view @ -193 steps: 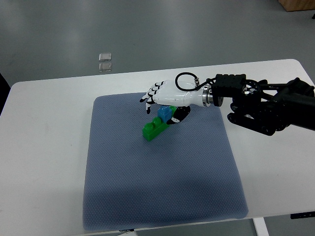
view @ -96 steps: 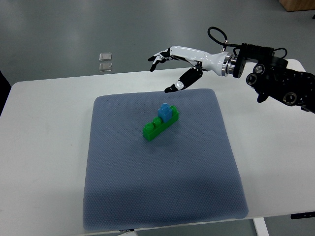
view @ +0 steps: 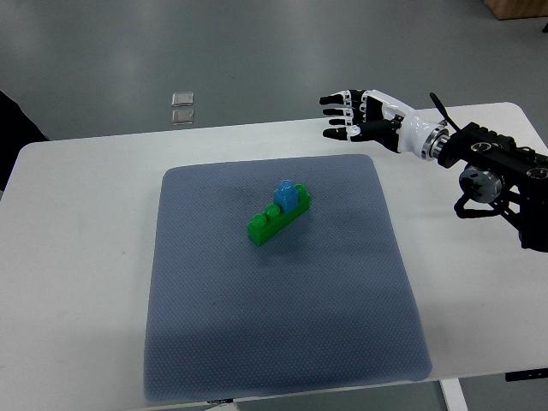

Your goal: Stack blue block on green block with right hand

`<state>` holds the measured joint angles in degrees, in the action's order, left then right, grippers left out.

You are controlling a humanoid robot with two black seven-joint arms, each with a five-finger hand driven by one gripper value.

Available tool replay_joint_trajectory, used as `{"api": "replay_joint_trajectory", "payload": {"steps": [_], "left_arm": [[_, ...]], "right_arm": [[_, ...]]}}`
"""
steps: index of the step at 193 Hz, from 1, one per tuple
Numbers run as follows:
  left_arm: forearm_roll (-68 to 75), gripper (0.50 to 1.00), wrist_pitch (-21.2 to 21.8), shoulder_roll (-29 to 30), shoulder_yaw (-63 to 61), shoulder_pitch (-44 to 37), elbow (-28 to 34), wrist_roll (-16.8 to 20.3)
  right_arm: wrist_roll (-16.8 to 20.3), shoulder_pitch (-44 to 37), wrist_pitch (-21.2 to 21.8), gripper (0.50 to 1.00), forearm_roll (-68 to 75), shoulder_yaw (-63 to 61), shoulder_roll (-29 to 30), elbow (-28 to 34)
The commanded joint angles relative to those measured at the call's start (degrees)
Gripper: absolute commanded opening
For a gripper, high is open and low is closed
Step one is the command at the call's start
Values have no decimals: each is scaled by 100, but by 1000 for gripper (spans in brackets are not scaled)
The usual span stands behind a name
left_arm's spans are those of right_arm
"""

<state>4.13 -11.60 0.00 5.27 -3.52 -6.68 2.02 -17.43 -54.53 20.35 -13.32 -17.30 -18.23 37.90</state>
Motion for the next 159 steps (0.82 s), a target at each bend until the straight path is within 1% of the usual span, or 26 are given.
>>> {"api": "replay_joint_trajectory", "payload": {"steps": [1, 17, 32, 62, 67, 77, 127, 159], "left_arm": [[0, 1000, -9, 0, 0, 0, 0, 0], [0, 1000, 0, 0, 0, 0, 0, 0], [0, 1000, 0, 0, 0, 0, 0, 0], [0, 1000, 0, 0, 0, 0, 0, 0], [0, 1000, 0, 0, 0, 0, 0, 0], [0, 1000, 0, 0, 0, 0, 0, 0], [0, 1000, 0, 0, 0, 0, 0, 0], [0, 1000, 0, 0, 0, 0, 0, 0]], "right_arm": [[275, 135, 13, 901, 707, 7, 3, -46], [451, 214, 92, 901, 1094, 16, 12, -46], [495, 294, 118, 901, 1262, 16, 47, -46], [486, 373, 127, 901, 1279, 25, 65, -37], [478, 373, 101, 917, 1279, 25, 65, -37], [478, 382, 109, 921, 1270, 33, 65, -46], [478, 373, 127, 921, 1262, 42, 56, -37], [460, 382, 4, 921, 1288, 33, 65, -37]]}}
